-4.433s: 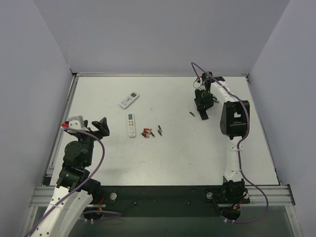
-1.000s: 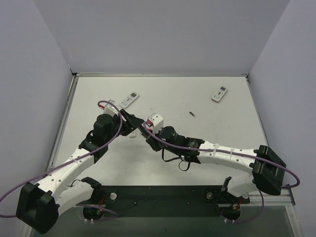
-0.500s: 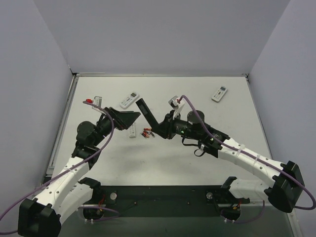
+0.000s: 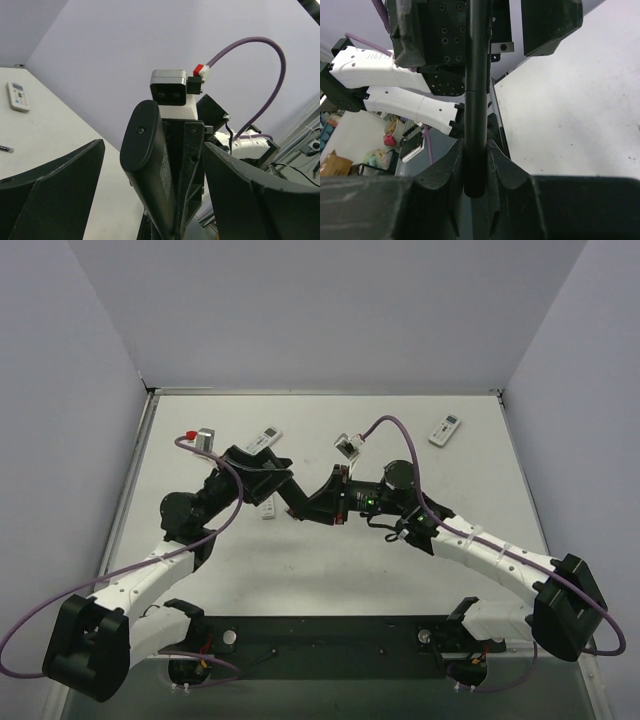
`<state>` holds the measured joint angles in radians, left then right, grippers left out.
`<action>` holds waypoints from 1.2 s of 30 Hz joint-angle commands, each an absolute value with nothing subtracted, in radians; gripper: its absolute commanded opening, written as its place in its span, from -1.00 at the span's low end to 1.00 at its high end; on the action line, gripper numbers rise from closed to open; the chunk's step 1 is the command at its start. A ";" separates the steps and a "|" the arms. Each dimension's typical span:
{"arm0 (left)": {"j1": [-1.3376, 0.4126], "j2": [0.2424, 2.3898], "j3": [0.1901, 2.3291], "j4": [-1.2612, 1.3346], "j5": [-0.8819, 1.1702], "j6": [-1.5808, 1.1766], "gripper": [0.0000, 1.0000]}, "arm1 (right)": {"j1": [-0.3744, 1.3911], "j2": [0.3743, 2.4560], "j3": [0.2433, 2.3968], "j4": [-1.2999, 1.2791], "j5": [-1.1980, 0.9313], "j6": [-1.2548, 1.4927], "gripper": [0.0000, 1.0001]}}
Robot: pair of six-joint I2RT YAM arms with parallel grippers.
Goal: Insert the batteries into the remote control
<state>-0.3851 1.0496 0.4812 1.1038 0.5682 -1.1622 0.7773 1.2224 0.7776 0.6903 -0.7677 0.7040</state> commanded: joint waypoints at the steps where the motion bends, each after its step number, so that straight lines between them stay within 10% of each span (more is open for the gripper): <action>1: -0.394 1.072 0.512 1.328 0.623 -1.253 0.77 | 0.762 1.239 0.804 0.877 -0.851 0.769 -1.00; 23: -0.397 1.020 0.497 1.178 0.611 -1.190 0.21 | 0.750 1.292 0.802 0.884 -0.876 0.767 -1.00; 30: -0.400 0.991 0.497 1.062 0.588 -1.117 -0.72 | 0.752 1.290 0.830 0.763 -0.850 0.700 -1.00; 36: -0.402 0.878 0.534 0.648 0.439 -0.938 -1.00 | 0.804 1.237 0.906 0.377 -0.651 0.433 -0.04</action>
